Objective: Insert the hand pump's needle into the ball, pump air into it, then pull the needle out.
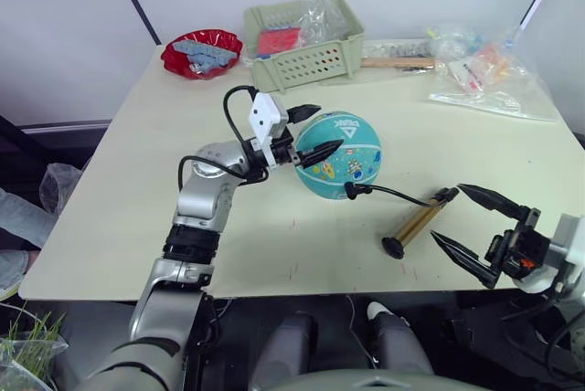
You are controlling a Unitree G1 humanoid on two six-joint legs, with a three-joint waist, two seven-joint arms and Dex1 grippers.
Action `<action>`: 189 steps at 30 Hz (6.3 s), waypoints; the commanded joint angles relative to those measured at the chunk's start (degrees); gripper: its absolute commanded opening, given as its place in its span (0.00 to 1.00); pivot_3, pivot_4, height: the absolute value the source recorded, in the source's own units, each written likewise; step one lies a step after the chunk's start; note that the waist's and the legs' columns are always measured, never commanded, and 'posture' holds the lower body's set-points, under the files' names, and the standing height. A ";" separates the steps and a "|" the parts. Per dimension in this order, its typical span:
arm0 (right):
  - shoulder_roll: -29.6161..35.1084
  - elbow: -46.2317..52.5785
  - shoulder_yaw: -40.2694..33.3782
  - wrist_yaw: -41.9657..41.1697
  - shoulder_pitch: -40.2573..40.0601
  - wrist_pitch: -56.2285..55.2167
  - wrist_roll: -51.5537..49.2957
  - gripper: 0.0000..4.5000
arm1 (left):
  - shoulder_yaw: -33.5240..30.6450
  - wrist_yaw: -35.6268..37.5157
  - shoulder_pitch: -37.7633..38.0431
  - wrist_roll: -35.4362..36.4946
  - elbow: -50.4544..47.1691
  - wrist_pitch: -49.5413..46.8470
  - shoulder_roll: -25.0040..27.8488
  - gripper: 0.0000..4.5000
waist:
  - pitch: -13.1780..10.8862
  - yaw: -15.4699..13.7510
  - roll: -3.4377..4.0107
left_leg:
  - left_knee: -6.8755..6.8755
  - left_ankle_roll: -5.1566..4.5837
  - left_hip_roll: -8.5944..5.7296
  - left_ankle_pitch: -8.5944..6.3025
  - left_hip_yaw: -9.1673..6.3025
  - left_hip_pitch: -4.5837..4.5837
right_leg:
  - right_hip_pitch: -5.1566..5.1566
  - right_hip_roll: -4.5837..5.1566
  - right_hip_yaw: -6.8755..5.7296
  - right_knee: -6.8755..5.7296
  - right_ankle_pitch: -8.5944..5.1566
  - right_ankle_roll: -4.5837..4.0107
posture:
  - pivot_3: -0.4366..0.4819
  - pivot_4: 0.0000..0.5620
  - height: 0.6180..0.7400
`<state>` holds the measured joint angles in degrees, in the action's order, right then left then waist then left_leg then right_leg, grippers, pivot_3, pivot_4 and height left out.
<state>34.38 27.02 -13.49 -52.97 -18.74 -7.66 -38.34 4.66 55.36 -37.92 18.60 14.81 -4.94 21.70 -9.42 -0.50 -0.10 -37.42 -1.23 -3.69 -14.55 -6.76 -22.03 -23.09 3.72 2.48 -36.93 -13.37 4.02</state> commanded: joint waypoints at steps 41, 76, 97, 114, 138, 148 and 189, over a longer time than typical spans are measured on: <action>2.28 -14.28 27.56 17.88 34.03 1.10 52.06 0.98 | 2.73 -15.76 0.28 -12.73 11.49 1.55 -12.64 1.00 | 0.19 -0.46 -0.23 | -0.52 0.03 -0.10 0.06 -0.31 0.26 | 0.61 0.01 -0.27 -0.02 0.18 0.23 | 0.48 0.27 1.00; -6.05 -18.76 24.41 20.38 32.28 -2.46 46.34 0.01 | 4.41 -18.06 3.05 -15.03 11.00 1.59 -14.84 1.00 | 0.20 -0.35 -0.23 | -0.53 0.03 -0.09 0.06 -0.33 0.27 | 0.63 -0.01 -0.24 -0.02 0.19 0.21 | 0.48 0.27 1.00; -7.36 -7.73 17.64 16.86 24.02 2.60 32.79 0.01 | 8.65 -25.65 3.31 -23.48 21.60 11.71 -16.39 1.00 | 0.20 -2.52 -0.22 | -0.52 0.03 -0.23 0.05 -0.71 0.09 | 0.66 0.09 -0.59 0.12 0.15 0.23 | 0.48 0.27 1.00; -4.72 -2.50 15.93 15.47 21.78 4.71 30.52 0.01 | 10.37 -29.16 4.88 -25.34 27.31 14.17 -16.91 1.00 | 0.25 -3.35 -0.14 | -0.60 0.03 -0.40 0.04 -1.08 0.16 | 1.00 0.29 -1.02 0.20 -0.03 0.49 | 0.48 0.27 1.00; -2.11 1.65 13.37 15.20 18.61 6.00 28.39 0.01 | 11.94 -31.21 3.52 -25.27 31.92 15.19 -16.87 1.00 | 0.29 -3.48 -0.06 | -0.59 -0.12 -1.19 0.10 -1.62 0.13 | 1.26 0.96 -1.50 0.21 -0.29 0.87 | 0.48 0.27 1.00; -1.90 1.79 11.39 15.54 16.94 6.66 27.31 0.01 | 12.11 -30.90 4.21 -24.68 31.39 15.48 -16.80 1.00 | 0.31 -3.45 -0.04 | -0.59 -0.15 -1.28 0.10 -1.64 0.14 | 1.32 1.08 -1.54 0.21 -0.37 1.00 | 0.48 0.27 1.00; -5.44 -12.10 3.47 19.50 23.17 7.49 21.89 0.01 | 0.77 -11.13 3.28 -3.01 -11.34 2.41 -8.07 1.00 | 0.30 0.04 -0.16 | 0.21 0.14 -1.22 0.30 -1.39 -0.83 | -0.23 1.00 -1.07 0.16 -0.34 0.48 | 0.48 0.27 1.00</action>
<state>28.89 14.33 -8.34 -33.65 3.61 -0.11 -15.32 7.07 42.67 -35.73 12.55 7.85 -1.17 12.53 -9.12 -0.47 -0.27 -37.19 -1.08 -4.90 -14.25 -8.13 -22.84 -23.33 4.71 1.43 -36.78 -13.71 4.49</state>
